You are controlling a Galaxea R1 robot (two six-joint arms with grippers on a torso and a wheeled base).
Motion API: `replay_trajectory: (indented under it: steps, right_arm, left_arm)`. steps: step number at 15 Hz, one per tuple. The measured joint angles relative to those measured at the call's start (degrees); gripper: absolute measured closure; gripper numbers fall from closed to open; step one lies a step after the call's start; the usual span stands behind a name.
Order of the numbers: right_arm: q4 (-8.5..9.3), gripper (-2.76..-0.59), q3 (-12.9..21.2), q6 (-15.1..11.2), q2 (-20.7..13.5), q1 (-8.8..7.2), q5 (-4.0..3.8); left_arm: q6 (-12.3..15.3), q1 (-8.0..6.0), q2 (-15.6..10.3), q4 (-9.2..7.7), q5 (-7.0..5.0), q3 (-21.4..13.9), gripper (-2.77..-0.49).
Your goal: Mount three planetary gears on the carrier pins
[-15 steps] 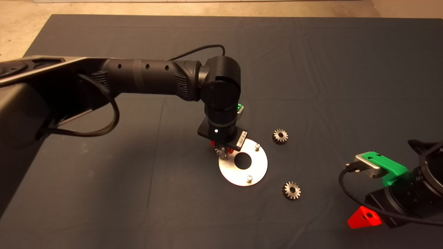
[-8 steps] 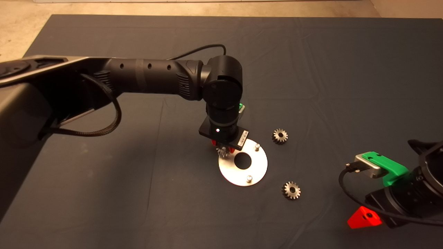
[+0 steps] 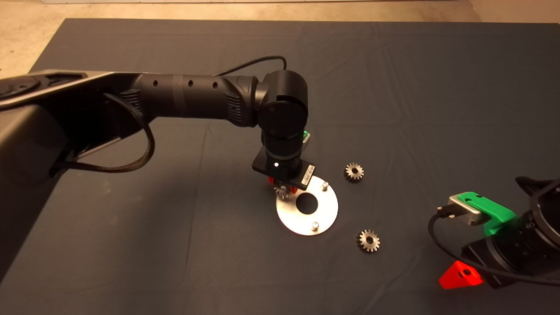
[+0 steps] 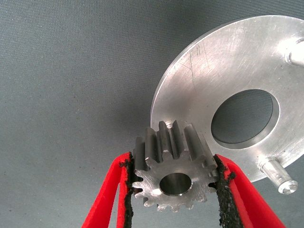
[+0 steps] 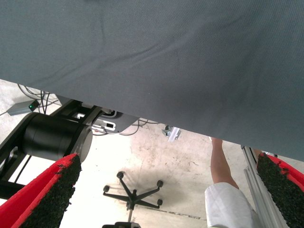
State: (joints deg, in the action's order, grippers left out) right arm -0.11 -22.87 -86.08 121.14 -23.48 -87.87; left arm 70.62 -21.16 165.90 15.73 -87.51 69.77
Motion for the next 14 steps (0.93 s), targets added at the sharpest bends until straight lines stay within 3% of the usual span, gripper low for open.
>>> replay_trajectory:
  steps: [14]
  right_arm:
    - [0.01,-2.75,0.0,0.0,0.0,0.0,0.0]
  left_arm:
    - [1.0,0.02,0.1,0.02,0.05,-1.8,-0.91]
